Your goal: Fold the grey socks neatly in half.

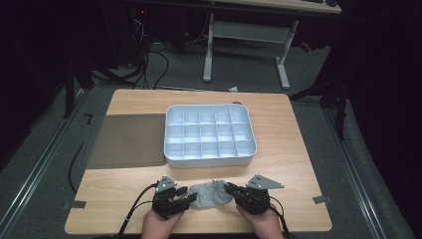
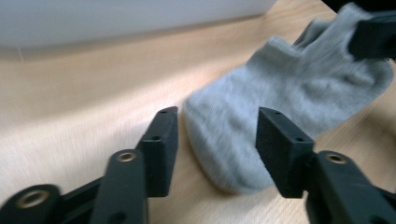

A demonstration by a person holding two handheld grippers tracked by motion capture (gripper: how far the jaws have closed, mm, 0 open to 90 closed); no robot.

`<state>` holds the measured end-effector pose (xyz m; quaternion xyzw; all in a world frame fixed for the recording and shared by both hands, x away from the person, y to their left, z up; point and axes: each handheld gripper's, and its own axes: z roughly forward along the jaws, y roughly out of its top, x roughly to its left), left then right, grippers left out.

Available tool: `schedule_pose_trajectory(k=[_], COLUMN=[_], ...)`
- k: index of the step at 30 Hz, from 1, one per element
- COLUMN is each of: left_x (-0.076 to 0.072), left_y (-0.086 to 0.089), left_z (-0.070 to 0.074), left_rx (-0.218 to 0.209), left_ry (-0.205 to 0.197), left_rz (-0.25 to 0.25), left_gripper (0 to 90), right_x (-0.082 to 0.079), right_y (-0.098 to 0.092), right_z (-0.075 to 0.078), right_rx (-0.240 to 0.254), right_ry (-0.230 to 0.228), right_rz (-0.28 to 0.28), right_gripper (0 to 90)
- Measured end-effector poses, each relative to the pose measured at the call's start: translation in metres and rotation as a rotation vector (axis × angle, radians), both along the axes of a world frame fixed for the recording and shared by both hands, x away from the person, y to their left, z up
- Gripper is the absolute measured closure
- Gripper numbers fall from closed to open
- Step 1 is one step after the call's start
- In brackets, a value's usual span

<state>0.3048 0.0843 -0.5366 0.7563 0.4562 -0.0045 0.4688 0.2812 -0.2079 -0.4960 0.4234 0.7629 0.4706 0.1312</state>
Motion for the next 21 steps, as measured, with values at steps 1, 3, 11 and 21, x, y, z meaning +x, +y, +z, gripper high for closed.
schedule_pose_trajectory(k=[1,3,11,21], left_x=[0.000,0.000,-0.003,-0.006], left_y=[0.002,0.003,-0.001,-0.002], left_z=[0.001,0.000,0.001,0.000], left_rx=[-0.013,-0.017,-0.049,-0.060], left_ry=[-0.002,0.012,-0.004,-0.009], left_rz=[0.005,0.007,-0.026,-0.049], left_gripper=[59.0,72.1,77.3,77.0], right_x=[0.000,0.000,-0.002,0.004], right_y=[0.001,0.004,0.027,0.072], right_z=[0.001,0.002,0.007,-0.005], right_rx=[-0.009,-0.030,-0.111,-0.173], right_ry=[-0.005,-0.009,-0.035,-0.023], right_rz=[-0.006,-0.012,-0.016,0.055], right_gripper=[84.8,84.7,84.6,84.0])
